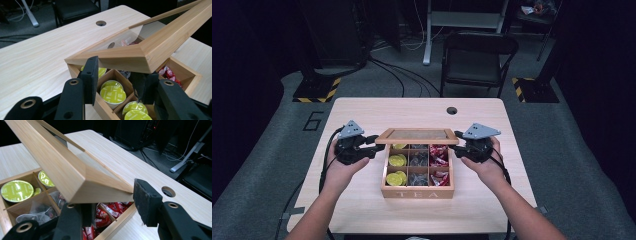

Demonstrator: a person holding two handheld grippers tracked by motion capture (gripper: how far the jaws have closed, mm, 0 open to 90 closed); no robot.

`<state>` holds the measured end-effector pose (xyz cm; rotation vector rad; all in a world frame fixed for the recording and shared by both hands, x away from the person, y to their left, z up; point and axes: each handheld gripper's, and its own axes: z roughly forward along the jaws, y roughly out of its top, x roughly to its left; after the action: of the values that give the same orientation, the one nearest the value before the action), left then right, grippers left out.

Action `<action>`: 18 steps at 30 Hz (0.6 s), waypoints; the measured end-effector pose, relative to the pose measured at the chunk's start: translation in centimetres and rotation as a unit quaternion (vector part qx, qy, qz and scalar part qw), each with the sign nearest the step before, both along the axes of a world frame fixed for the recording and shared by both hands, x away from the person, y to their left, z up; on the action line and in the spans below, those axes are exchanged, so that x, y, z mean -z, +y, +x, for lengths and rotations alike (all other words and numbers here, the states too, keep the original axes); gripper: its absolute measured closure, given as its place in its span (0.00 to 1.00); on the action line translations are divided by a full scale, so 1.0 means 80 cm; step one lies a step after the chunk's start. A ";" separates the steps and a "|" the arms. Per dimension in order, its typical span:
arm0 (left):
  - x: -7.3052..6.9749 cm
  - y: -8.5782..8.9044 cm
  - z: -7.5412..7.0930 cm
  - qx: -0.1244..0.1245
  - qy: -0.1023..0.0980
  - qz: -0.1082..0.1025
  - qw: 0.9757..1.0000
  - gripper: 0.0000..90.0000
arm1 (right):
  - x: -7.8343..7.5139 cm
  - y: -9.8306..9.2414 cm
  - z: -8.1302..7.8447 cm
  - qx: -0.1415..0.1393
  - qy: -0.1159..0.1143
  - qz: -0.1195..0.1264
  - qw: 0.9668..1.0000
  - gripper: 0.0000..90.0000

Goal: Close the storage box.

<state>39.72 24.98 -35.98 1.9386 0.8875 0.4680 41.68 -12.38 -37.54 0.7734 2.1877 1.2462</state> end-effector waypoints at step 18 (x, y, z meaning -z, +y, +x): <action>0.016 0.001 -0.014 0.001 0.011 -0.001 1.000 0.65 | 0.011 -0.014 -0.017 -0.010 0.022 0.014 1.000 0.63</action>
<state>38.63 25.04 -37.30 1.9466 0.8985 0.4457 40.36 -13.46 -38.38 0.7999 2.2226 1.2837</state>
